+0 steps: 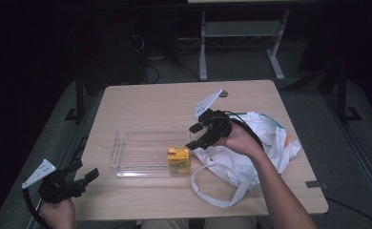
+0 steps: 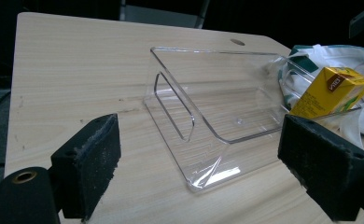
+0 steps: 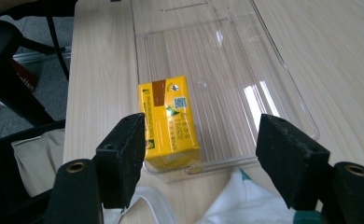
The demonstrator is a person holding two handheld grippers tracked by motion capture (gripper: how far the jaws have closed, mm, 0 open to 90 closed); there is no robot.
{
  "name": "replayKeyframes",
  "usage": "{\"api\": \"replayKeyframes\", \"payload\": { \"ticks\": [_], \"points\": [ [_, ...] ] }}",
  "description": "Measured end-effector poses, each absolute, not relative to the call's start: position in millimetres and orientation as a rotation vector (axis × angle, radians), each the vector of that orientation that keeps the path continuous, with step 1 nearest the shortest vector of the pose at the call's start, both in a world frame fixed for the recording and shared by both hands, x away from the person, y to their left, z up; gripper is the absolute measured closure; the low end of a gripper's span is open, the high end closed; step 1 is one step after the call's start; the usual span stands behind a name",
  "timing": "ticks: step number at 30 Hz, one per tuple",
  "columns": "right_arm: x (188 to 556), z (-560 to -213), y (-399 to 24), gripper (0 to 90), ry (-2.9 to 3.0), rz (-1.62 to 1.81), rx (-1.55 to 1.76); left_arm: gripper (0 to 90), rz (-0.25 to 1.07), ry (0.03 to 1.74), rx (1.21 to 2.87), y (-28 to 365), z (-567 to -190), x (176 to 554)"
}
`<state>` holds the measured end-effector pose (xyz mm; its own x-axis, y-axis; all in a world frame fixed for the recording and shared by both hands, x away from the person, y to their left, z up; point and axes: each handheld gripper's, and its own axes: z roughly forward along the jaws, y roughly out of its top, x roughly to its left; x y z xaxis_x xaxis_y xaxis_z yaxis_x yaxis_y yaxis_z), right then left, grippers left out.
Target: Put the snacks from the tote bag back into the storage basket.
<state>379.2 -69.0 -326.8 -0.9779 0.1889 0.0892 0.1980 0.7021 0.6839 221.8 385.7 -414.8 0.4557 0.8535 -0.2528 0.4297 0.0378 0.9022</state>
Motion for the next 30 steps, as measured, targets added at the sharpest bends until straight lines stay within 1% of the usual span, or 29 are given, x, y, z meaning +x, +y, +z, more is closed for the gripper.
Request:
{"api": "replayKeyframes", "payload": {
  "ticks": [15, 30],
  "points": [
    [379.4, -323.4, -92.7, 32.6, -2.914, -1.139, -0.378, 12.6, 0.473, 1.153, 1.58, 385.7, -415.0, 221.6],
    [377.5, -329.5, -117.1, 32.9, -2.927, -1.119, -0.446, 12.6, 0.474, 1.149, 1.587, 385.0, -415.1, 221.5]
  ]
}}
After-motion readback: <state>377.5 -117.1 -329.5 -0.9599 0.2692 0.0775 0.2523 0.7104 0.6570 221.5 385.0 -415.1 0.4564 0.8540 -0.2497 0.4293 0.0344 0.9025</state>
